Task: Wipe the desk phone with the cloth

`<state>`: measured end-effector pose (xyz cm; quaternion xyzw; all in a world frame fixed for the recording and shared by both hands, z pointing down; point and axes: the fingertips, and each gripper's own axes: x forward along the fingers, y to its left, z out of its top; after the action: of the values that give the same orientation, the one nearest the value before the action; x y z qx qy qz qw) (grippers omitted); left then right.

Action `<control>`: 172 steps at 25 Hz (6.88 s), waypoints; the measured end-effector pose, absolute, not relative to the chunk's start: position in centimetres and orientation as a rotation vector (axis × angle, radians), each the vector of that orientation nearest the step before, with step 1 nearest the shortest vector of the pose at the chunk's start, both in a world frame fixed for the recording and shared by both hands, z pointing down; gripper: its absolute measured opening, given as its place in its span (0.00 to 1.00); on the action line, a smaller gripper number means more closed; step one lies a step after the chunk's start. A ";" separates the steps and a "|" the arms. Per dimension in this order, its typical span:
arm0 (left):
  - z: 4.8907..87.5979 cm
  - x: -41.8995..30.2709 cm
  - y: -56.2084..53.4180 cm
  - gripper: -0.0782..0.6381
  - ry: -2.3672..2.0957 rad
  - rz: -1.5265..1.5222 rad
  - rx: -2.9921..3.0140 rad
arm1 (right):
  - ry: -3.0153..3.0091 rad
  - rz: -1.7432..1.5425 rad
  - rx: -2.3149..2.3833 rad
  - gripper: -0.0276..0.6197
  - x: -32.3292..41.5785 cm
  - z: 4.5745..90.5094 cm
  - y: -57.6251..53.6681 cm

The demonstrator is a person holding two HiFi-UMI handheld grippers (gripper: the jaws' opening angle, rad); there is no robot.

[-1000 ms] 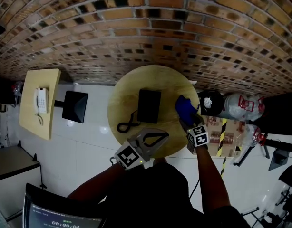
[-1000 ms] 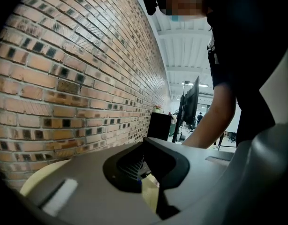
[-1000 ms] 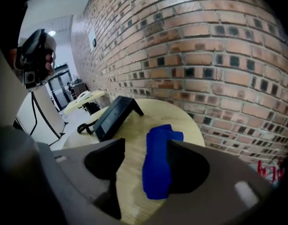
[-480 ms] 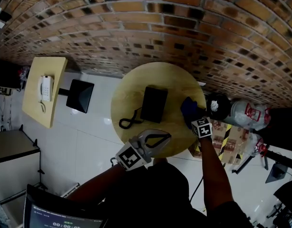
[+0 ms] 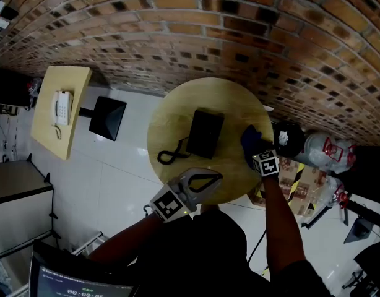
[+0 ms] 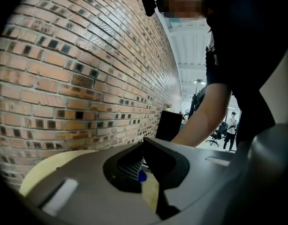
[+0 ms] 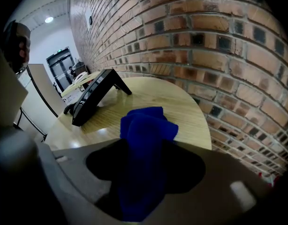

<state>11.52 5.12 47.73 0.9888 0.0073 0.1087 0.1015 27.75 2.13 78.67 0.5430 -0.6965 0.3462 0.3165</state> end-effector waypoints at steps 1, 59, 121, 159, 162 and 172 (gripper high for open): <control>47.7 11.4 5.1 0.09 0.020 0.321 2.918 | -1.840 0.915 1.414 0.38 27.5 78.7 2.2; 45.6 -2.6 4.6 0.09 -0.149 0.187 2.933 | -2.144 0.637 1.021 0.18 3.5 72.9 -1.3; 49.0 2.4 6.1 0.09 -0.023 0.303 2.880 | -1.813 0.920 1.460 0.19 24.8 78.2 2.3; 42.0 0.0 6.3 0.09 0.122 0.158 2.988 | -2.302 0.479 1.816 0.48 13.8 50.3 4.6; 40.7 -0.7 6.4 0.09 0.128 0.131 2.997 | -2.410 0.388 1.807 0.48 9.4 46.0 6.0; 38.8 -3.1 8.0 0.09 0.176 0.101 3.015 | -2.579 0.316 1.768 0.16 0.9 39.9 8.9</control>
<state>-3.06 8.02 38.78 0.9960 0.0580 0.0335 0.0597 0.90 8.94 39.93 0.5626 -0.8206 0.1007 -0.0008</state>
